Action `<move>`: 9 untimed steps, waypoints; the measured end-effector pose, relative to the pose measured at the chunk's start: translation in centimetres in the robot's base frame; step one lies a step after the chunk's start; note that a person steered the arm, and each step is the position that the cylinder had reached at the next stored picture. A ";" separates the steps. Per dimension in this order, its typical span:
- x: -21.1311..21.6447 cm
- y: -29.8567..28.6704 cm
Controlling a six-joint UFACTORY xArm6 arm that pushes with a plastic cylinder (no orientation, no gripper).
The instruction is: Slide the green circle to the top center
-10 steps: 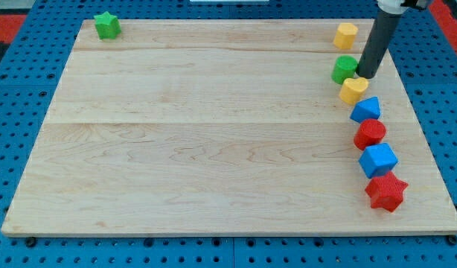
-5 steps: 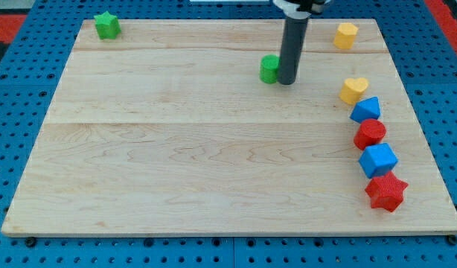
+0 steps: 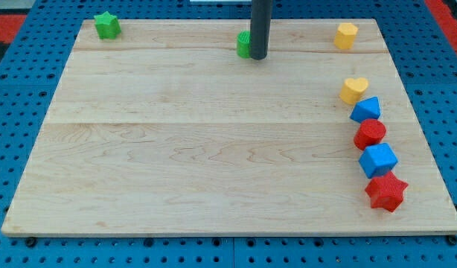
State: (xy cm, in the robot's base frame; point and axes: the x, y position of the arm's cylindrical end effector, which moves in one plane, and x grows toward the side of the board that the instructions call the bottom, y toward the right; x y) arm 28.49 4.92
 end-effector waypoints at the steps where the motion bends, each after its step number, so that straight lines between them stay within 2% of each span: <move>1: -0.9 -0.2; 3: -3.8 -1.3; 7: -1.8 -6.6; 9: -4.1 -7.2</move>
